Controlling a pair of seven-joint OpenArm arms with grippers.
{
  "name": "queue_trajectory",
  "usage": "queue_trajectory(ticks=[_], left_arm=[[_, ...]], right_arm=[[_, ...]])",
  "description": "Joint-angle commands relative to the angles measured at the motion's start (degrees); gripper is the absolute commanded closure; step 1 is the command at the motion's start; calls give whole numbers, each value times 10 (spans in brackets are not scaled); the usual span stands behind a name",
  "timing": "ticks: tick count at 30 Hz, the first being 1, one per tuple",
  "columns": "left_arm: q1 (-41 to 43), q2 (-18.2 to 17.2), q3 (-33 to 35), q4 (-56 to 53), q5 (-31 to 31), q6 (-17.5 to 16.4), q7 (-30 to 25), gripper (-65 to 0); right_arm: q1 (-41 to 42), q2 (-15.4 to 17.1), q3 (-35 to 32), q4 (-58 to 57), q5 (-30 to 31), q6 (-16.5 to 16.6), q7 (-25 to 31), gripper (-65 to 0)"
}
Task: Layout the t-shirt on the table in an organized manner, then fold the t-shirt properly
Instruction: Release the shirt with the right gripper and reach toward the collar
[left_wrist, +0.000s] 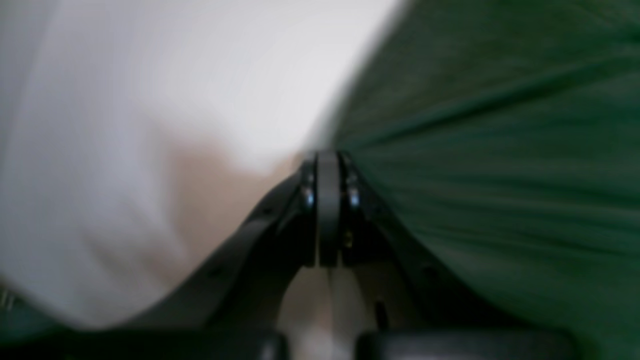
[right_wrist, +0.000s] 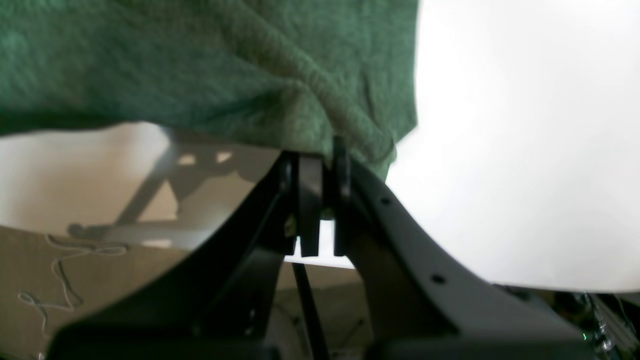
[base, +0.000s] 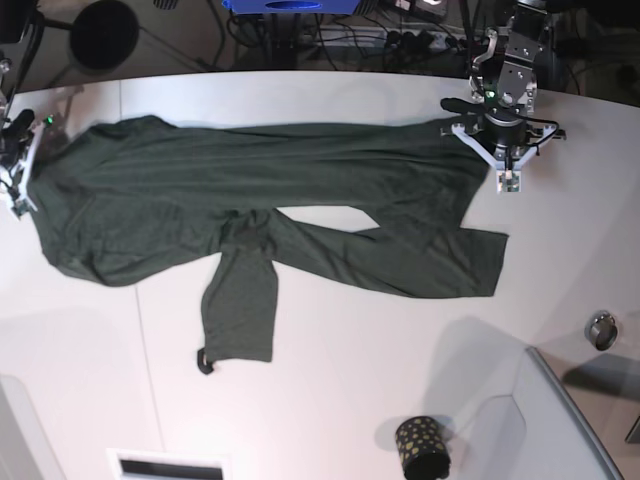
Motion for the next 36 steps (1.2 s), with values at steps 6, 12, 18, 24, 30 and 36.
queue_trajectory(ticks=[6,12,18,24,30,36], left_arm=[[1,-6,2,59,3,3,-9,0],[17,7,4,116,2,3,-8,0],[53,39,5,146,3,2,-8,0],[58,36,5,146,6,2,-8,0],[71,36,5,146,3,2,-8,0],[88,35,-2,142,8,2,-9,0]], right_arm=[[51,12,-89,37,-6,-7,-84,-2],[97,12,-151,72,-6,-7,-154,-2],[152,13,-164,50,-16,-7,-150,-2],[264,-32,-294,-59,-143,-7,-124,-2],[348,-121,-231,-183,-223,-7,-50,-95],[284,-134,-162,-59,-267,-7,-52,-486]])
